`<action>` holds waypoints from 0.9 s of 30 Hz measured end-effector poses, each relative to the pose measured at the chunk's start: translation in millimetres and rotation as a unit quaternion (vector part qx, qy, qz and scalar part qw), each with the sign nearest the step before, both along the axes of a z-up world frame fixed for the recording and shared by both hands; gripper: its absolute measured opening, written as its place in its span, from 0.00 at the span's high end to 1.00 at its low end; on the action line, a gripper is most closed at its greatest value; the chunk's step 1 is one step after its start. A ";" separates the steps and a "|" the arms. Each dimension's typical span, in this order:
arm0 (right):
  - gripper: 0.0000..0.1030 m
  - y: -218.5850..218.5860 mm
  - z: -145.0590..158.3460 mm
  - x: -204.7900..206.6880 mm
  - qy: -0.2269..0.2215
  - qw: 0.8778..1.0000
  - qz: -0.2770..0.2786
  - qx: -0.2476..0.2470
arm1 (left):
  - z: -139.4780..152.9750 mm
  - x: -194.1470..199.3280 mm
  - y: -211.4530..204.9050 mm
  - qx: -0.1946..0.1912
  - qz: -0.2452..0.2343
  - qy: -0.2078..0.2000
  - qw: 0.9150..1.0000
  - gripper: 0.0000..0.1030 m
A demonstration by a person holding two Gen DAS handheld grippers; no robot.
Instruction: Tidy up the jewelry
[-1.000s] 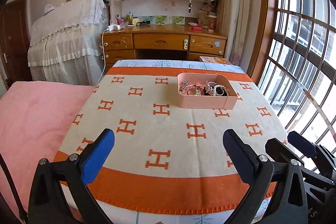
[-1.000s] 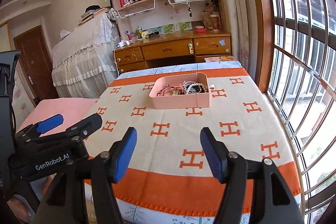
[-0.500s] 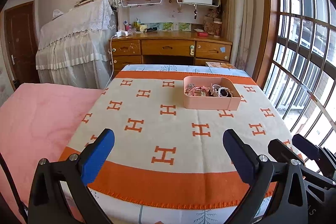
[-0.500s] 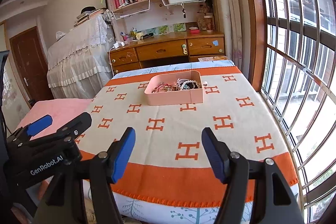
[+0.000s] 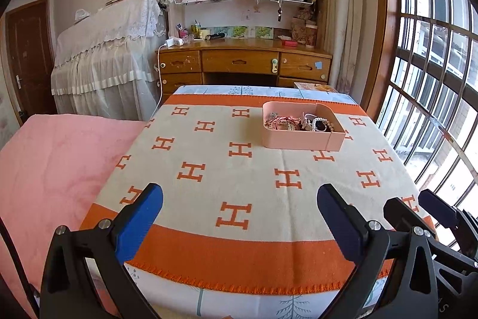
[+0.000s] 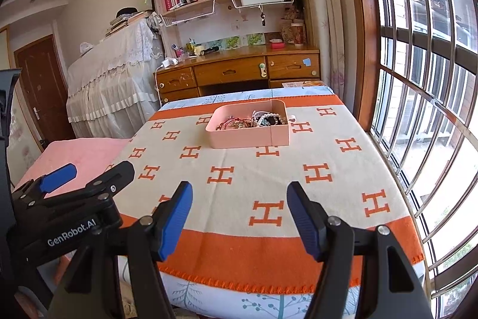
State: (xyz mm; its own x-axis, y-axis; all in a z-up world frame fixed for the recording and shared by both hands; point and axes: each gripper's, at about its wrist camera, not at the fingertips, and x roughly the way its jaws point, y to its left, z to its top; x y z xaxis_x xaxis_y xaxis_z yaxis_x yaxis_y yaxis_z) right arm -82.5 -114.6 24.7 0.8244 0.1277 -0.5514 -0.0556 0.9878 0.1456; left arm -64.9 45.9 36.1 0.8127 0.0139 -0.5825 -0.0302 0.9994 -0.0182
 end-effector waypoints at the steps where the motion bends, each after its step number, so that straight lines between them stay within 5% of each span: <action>1: 0.36 0.4 0.1 0.2 0.000 1.000 -0.001 0.000 | -0.7 -0.2 0.2 0.000 0.001 0.001 1.000 0.01; 27: 0.36 0.2 -8.5 -2.4 0.008 1.000 0.001 0.002 | -11.1 -1.2 5.9 0.001 0.008 0.015 1.000 0.01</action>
